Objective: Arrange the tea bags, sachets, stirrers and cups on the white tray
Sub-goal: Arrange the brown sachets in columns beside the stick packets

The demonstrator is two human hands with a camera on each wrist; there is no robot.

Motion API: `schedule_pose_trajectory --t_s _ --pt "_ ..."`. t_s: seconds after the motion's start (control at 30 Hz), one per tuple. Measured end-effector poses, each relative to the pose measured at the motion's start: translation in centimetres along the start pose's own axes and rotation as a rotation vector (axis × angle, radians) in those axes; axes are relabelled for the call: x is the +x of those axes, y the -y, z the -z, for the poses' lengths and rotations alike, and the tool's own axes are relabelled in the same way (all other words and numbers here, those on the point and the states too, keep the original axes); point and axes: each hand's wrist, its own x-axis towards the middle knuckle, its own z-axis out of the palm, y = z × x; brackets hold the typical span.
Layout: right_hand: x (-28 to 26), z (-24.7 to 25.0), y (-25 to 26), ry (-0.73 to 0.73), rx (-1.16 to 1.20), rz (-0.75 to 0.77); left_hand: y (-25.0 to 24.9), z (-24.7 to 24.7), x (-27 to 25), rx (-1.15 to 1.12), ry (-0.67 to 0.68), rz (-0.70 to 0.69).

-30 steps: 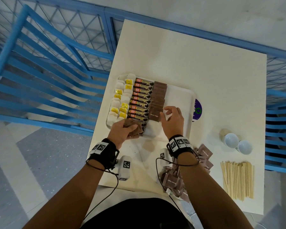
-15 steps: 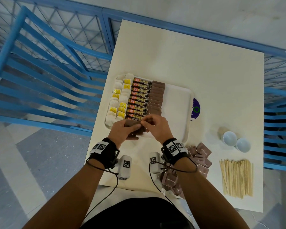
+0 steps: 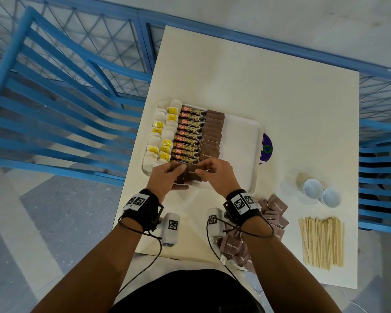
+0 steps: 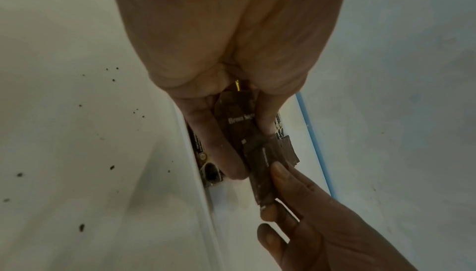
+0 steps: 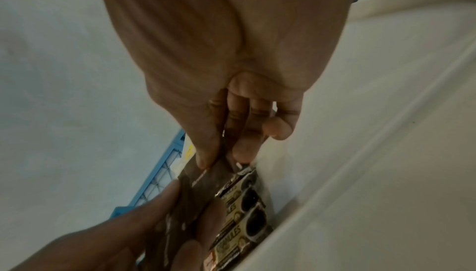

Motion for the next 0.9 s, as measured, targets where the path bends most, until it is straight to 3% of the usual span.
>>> schedule_pose_trajectory --t_s 0.27,0.53,0.9 --pt "1.4 2.2 -1.9 -0.307 -0.041 -0.066 0.3 0.9 0.1 -0.013 0.000 0.016" --pt "2.0 0.9 -2.2 -0.330 -0.230 -0.027 0.6 0.9 0.1 -0.004 0.005 0.024" --pt "2.4 0.7 -2.0 -0.365 -0.254 0.003 0.7 1.2 0.3 -0.027 0.019 0.022"
